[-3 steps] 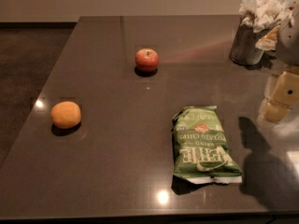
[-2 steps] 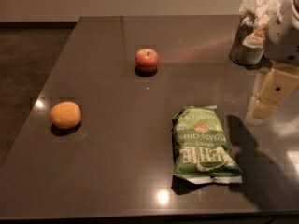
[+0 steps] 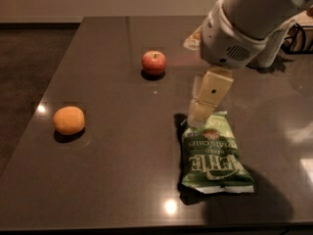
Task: Pick orange
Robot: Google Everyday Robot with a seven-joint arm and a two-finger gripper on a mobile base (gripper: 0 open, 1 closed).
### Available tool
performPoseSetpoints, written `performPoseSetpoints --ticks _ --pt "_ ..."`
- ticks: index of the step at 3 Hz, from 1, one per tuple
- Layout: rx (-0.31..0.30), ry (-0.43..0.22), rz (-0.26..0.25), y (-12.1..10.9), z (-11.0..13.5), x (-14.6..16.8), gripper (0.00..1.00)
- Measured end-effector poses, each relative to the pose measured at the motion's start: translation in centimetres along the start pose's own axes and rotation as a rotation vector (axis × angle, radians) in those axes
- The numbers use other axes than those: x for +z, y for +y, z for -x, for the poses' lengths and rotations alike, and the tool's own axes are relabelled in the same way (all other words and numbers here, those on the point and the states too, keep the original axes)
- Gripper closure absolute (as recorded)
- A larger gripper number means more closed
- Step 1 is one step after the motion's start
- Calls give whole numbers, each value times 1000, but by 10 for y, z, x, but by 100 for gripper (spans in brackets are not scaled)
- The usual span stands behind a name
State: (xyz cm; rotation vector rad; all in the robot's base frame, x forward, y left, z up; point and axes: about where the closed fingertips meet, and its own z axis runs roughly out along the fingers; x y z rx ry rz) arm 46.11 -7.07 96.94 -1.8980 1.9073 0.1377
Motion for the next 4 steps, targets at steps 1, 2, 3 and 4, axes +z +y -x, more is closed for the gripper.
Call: performPoseSetpoints --ticks 1,2,3,4 --pt "-41 -87 55 6 64 43 0" --pt "-46 -129 103 14 124 92 0" --pt "-34 -138 126 17 163 132 0" --pt "-28 -142 149 23 186 164 0"
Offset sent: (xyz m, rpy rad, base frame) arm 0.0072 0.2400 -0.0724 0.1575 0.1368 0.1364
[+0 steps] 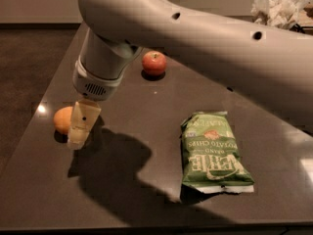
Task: Pick orange
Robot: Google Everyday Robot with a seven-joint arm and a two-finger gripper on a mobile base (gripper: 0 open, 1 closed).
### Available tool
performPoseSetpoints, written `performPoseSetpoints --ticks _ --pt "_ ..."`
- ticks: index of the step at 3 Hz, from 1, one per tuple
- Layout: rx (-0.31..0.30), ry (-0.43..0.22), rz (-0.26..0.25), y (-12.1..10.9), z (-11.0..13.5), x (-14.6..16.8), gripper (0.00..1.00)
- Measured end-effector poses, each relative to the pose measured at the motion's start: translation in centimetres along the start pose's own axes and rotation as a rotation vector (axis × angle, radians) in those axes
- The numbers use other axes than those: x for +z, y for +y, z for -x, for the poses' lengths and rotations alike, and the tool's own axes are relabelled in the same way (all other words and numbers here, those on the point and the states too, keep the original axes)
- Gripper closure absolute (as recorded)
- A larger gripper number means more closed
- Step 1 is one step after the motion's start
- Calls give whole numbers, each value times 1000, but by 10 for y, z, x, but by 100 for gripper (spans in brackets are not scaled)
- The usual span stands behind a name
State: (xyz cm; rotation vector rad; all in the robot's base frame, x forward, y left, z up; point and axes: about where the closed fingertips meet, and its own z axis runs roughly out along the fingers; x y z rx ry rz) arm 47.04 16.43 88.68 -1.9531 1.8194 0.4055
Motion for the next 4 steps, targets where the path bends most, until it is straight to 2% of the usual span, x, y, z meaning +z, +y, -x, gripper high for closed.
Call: performPoseSetpoints --ticks 2,3,4 --pt "-13 -8 31 6 19 41 0" --pt "-29 -20 45 11 30 48 18" --pt "-34 -26 60 14 34 53 41"
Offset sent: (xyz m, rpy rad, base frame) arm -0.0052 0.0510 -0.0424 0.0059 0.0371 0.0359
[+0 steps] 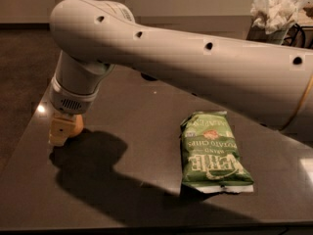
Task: Pick orange
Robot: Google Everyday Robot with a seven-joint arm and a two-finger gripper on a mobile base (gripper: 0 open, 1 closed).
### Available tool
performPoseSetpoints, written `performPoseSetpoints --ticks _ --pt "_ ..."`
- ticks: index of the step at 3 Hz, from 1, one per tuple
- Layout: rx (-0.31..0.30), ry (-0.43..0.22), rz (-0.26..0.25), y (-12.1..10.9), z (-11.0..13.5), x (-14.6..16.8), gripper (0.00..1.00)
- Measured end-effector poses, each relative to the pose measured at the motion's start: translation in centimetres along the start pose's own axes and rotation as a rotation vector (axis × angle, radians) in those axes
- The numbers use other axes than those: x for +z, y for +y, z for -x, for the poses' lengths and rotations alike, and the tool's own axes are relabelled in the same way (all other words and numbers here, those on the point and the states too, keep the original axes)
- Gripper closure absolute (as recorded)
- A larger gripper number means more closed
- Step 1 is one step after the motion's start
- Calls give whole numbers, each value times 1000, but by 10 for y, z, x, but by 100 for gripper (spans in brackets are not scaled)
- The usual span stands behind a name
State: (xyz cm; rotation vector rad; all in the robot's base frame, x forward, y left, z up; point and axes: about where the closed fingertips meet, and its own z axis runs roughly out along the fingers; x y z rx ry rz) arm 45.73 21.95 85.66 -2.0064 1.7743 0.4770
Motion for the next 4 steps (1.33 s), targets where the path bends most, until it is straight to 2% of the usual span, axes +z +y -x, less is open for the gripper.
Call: performPoseSetpoints --ticks 1,2,3,4 --pt "6 -21 7 1 0 -6 64" --pt "-1 -55 -2 0 -2 -38 87" --pt "-40 -82 -9 -1 -4 -84 100" --pt "-101 -89 -4 2 -2 -123 100"
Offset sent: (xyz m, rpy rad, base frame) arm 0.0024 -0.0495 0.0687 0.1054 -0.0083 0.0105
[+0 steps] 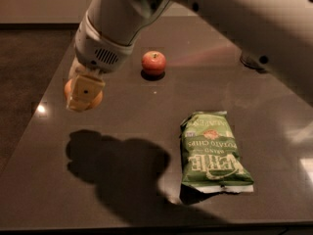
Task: Pick orange
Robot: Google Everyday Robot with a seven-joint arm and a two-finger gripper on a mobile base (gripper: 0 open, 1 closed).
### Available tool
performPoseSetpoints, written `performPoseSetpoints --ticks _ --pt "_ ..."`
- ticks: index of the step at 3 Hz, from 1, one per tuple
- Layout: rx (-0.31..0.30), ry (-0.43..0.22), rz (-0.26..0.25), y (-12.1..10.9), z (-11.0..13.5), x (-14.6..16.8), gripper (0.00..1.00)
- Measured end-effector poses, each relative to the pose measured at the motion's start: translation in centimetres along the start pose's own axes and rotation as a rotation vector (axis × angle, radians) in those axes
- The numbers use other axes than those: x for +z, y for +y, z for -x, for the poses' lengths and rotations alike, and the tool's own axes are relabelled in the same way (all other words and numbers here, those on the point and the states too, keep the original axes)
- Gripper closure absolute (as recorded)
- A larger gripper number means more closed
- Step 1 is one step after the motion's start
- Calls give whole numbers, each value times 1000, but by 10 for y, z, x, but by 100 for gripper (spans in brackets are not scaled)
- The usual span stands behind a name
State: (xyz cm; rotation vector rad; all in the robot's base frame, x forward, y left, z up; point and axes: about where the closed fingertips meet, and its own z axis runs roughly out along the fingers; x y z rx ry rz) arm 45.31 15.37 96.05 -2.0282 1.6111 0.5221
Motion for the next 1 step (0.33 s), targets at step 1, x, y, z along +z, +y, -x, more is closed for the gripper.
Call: performPoseSetpoints --ticks 1 --pt "-13 2 4 2 2 -7 100"
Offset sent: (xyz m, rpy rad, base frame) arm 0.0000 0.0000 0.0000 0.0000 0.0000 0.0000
